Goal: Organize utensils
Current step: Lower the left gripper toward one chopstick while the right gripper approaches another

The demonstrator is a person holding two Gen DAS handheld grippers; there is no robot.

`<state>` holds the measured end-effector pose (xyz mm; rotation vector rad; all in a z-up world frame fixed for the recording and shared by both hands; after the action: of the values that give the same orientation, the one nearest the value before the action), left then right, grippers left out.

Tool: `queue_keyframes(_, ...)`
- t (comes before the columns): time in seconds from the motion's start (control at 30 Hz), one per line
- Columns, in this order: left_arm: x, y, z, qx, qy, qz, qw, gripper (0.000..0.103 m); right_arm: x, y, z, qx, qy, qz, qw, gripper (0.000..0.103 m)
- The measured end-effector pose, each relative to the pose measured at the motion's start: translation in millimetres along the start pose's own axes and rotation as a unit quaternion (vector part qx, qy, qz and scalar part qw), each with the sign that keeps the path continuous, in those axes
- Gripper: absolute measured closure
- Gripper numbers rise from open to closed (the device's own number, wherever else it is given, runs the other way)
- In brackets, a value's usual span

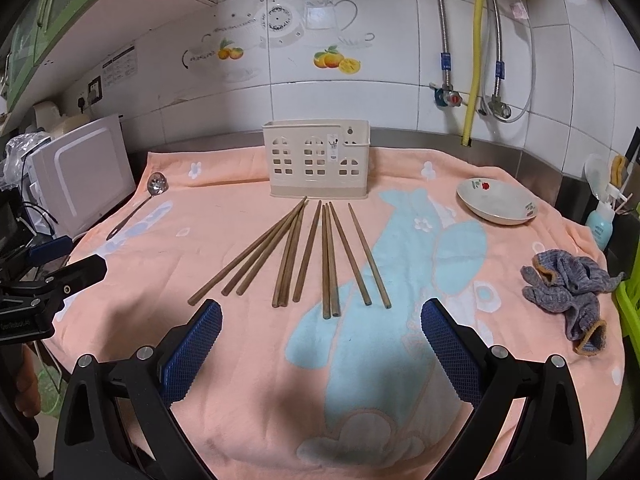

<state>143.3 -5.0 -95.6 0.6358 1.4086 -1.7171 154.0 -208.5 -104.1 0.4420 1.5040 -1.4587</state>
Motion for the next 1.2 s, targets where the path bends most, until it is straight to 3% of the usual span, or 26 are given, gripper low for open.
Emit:
queue_keyframes(0.7, 3, 67, 5, 0.005, 0.003, -0.057, 0.9983, 0.006, 7, 59, 28, 0.0, 0.008, -0.052, 0.999, 0.008)
queue_keyframes(0.83, 2, 80, 7, 0.009, 0.005, -0.068, 0.9976, 0.007, 7, 71, 35, -0.005, 0.01, -0.062, 0.998, 0.016)
queue_keyframes(1.2, 2, 112, 17, 0.036, 0.004, -0.107, 0.9935, 0.029, 10, 97, 50, -0.022, 0.02, -0.085, 0.996, 0.028)
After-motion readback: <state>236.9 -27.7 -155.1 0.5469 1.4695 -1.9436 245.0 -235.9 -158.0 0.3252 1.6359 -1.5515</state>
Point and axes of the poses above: each gripper's, at about its wrist camera, not at the fingertips, and y roughly the way its jaws point, z to its right, x to its underside, the point moved 6 cm from there along y, roughly the way its jaws point, and after that the axes turned 15 degrees about -y, right-handed, at the moved point
